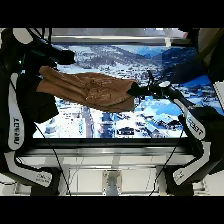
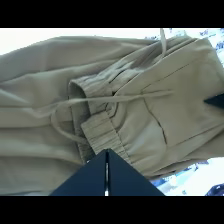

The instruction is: Fold the clothes and pants, and hang the long-sleeved shirts on hangers.

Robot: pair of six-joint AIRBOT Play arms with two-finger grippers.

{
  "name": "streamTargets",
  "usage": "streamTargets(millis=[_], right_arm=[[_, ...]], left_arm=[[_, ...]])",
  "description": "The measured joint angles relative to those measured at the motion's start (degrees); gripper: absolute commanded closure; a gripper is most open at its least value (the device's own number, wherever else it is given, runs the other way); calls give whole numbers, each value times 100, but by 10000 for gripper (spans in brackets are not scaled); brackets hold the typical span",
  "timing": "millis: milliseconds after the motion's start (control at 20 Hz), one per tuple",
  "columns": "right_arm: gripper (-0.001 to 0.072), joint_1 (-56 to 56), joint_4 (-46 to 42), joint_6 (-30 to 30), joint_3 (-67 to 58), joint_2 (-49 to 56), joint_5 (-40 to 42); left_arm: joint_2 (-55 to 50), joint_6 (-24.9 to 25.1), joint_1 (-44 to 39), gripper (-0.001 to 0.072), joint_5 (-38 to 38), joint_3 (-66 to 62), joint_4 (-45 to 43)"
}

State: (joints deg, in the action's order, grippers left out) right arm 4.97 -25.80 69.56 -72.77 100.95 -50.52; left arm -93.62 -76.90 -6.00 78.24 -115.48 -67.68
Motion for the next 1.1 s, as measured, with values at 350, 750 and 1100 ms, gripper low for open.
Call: streamTargets(millis=[350,750,1100], right_arm=[[694,-780,-1738,651,1281,-1956,-1158],[694,-2186,-1661,640,2306,-4935,-1414],[694,-1676,-1021,614,2247,-5230,-813]], left_arm=[[157,-11,-9,697,623,7,-83],[116,17,-1008,697,699,114,273],[-1554,63,-2645,697,-11,153,1027]])
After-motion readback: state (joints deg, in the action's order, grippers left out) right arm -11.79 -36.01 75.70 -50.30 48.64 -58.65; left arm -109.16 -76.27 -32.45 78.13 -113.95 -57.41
